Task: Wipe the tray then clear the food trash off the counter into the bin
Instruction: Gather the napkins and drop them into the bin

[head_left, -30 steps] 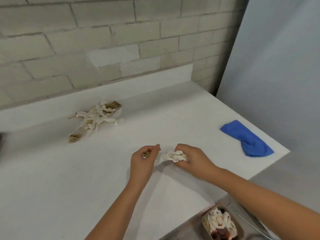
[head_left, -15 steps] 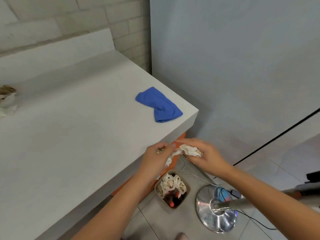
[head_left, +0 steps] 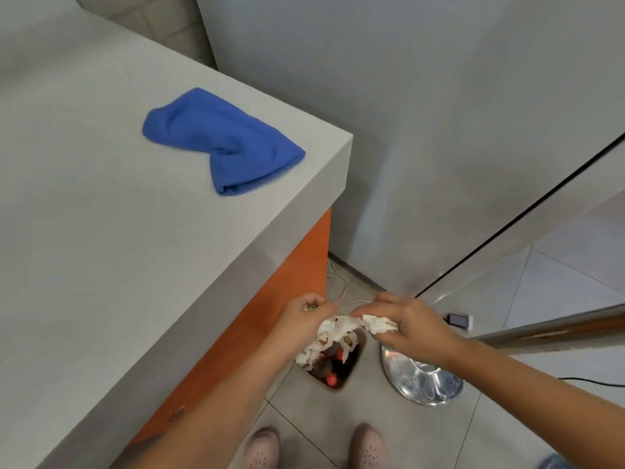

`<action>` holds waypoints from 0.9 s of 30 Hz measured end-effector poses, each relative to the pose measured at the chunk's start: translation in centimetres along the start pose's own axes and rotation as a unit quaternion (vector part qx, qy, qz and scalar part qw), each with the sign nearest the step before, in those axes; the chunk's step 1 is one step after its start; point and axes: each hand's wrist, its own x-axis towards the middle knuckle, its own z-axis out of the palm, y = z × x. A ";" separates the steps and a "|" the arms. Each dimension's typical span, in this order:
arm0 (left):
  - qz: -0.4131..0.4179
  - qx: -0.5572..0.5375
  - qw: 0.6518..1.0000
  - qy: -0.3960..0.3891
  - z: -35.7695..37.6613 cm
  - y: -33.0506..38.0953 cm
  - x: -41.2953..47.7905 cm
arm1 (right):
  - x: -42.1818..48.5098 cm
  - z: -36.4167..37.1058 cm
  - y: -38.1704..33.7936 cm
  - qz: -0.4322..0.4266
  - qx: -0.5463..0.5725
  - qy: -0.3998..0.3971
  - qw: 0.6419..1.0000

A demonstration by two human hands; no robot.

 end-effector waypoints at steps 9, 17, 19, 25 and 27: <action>-0.054 -0.001 0.998 0.027 1.8 -12.6 11.4 | 1.5 13.6 11.0 0.070 0.006 0.019 0.997; -0.088 0.023 0.994 0.063 4.1 -23.4 22.0 | 4.9 23.8 19.8 0.136 -0.056 -0.079 0.986; -0.081 0.018 0.995 0.058 5.0 -25.3 24.2 | 5.4 25.7 21.8 0.143 -0.022 -0.079 0.986; 0.081 0.235 0.969 0.002 5.9 -31.7 28.7 | 6.5 30.9 25.6 0.094 -0.023 -0.105 0.990; 0.158 0.388 0.908 -0.017 5.1 -33.8 29.6 | 7.0 32.0 26.7 0.086 -0.094 -0.163 0.978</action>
